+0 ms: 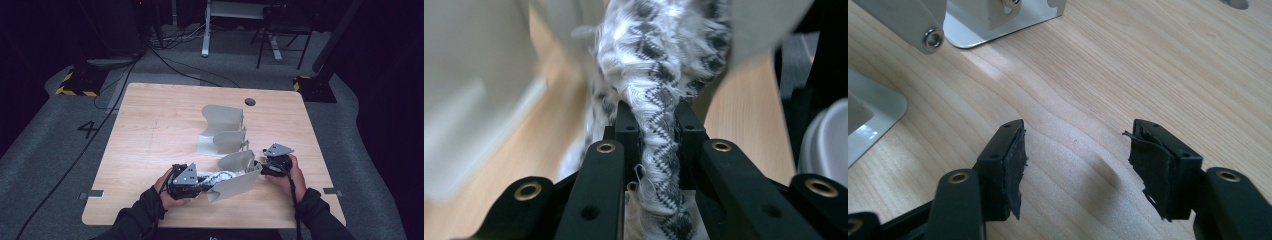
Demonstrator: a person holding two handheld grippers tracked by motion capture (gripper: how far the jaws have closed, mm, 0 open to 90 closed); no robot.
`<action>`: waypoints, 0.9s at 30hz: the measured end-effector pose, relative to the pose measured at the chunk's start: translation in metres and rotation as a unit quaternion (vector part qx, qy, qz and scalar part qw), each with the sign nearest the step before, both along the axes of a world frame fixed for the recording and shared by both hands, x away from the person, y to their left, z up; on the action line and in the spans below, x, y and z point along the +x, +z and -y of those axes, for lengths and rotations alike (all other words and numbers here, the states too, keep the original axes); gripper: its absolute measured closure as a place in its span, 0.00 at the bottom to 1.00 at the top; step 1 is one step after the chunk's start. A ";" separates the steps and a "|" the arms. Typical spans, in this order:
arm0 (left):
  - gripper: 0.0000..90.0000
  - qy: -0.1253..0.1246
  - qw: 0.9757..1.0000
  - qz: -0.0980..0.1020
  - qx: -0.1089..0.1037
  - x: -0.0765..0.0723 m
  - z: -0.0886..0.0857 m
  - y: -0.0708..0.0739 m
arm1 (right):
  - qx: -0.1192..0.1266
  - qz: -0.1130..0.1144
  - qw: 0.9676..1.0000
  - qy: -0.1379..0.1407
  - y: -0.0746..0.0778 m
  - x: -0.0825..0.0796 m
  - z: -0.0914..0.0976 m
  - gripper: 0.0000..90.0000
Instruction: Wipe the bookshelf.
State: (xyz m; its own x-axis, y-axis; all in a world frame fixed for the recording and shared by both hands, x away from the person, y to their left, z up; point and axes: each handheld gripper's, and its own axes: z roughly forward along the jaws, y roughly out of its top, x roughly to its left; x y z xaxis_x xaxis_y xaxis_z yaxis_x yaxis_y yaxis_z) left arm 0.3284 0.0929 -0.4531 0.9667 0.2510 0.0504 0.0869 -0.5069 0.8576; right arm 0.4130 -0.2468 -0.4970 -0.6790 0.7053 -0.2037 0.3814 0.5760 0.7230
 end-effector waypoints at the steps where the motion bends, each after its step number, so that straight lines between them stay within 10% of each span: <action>1: 0.87 -0.003 1.000 0.009 -0.011 -0.001 0.003 0.006 | 0.000 0.000 1.000 0.000 0.000 0.000 0.000 0.44; 9: 0.87 -0.020 0.993 0.058 -0.096 0.006 0.010 0.049 | 0.005 0.002 1.000 0.000 -0.001 -0.001 0.001 0.45; 13: 0.87 -0.036 0.992 0.060 -0.104 0.016 0.022 0.055 | 0.005 0.002 1.000 0.001 -0.001 -0.001 0.001 0.45; 27: 0.87 -0.044 0.999 0.006 -0.012 0.025 0.041 0.005 | 0.005 0.000 1.000 0.003 -0.001 -0.002 0.001 0.45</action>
